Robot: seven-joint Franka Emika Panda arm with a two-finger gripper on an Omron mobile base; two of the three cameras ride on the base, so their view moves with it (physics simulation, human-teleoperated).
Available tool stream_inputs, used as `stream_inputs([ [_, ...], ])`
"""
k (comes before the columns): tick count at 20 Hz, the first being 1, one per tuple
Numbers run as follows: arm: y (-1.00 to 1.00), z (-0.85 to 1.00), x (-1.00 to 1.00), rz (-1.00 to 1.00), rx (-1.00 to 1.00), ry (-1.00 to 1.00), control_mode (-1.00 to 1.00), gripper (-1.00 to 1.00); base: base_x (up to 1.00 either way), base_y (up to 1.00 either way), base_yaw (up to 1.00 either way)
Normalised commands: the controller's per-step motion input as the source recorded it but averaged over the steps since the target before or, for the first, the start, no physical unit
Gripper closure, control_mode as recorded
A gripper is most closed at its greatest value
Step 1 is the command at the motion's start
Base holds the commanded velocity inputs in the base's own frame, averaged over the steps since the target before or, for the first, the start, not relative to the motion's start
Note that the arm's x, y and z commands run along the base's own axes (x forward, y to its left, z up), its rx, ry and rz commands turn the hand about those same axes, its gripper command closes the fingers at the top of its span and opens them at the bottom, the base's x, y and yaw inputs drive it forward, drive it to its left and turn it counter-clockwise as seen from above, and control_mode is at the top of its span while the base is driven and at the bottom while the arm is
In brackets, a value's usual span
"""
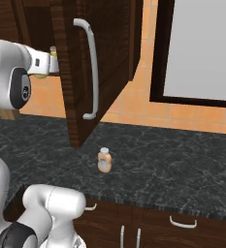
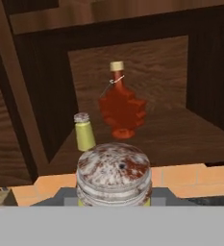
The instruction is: Put the shaker and condiment bottle from the counter next to their counterparts in the cabinet.
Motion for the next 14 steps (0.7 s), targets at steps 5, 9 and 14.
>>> stream_inputs([
  [5, 0.0, -0.19, 0.43, 0.01, -0.05, 0.0, -1.0, 1.0, 0.0, 0.0, 0.0],
  [9, 0.0, -0.09, 0.3, 0.02, -0.04, 0.0, -1.0, 1.0, 0.0, 0.0, 0.0],
  [14, 0.07, 0.0, 0.21, 0.06, -0.02, 0.0, -1.0, 1.0, 0.0, 0.0, 0.0],
])
